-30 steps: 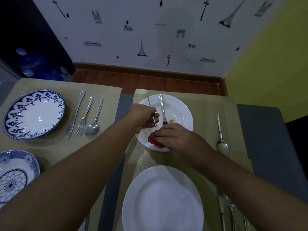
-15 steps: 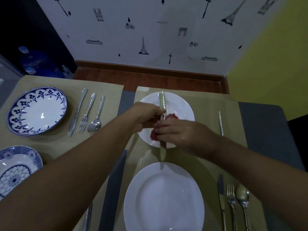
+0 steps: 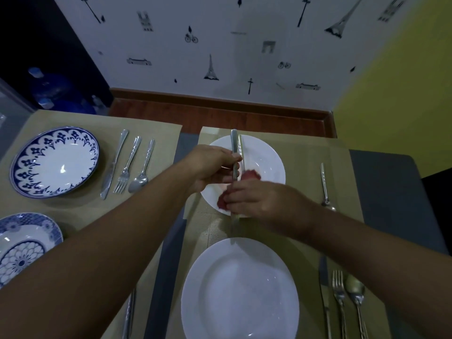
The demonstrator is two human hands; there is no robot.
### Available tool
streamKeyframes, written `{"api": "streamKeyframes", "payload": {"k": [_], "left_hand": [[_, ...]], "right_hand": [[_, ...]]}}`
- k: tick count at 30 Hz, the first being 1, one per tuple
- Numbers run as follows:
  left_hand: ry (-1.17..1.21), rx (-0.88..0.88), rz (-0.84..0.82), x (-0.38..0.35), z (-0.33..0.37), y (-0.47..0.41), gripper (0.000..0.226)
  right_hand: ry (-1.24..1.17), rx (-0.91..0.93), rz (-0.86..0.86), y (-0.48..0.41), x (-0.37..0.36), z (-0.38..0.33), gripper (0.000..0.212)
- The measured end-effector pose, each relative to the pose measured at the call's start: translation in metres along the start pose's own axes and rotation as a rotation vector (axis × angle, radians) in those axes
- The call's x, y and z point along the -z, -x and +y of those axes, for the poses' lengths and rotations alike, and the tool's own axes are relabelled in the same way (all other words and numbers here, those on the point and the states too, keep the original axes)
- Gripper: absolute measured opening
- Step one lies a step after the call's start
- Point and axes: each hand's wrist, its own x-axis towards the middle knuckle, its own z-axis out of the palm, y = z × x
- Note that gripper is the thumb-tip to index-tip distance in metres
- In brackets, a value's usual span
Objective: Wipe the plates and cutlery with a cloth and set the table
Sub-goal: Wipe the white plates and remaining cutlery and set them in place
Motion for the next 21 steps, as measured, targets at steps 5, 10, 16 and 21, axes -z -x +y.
{"api": "streamKeyframes", "payload": {"k": [5,10,16,21], "left_hand": [[0.038,-0.01,0.001,0.005,-0.005,-0.003,0.015],[0.033,-0.02,-0.036,0.0,-0.005,-0.001,0.018],[0.112,0.014,-0.081,0.003,-0.011,0.0,0.019],[0.18,0.043,-0.098,0.001,-0.014,0.003,0.018]], "right_hand": [[-0.008,0.078,-0.069,0.009,0.001,-0.004,0.039],[-0.005,-0.072,0.053,-0.002,0.012,0.011,0.04],[-0.023,0.155,-0.11,0.015,0.004,-0.008,0.031],[0.009,0.055,-0.002,0.016,0.016,-0.002,0.04]]}}
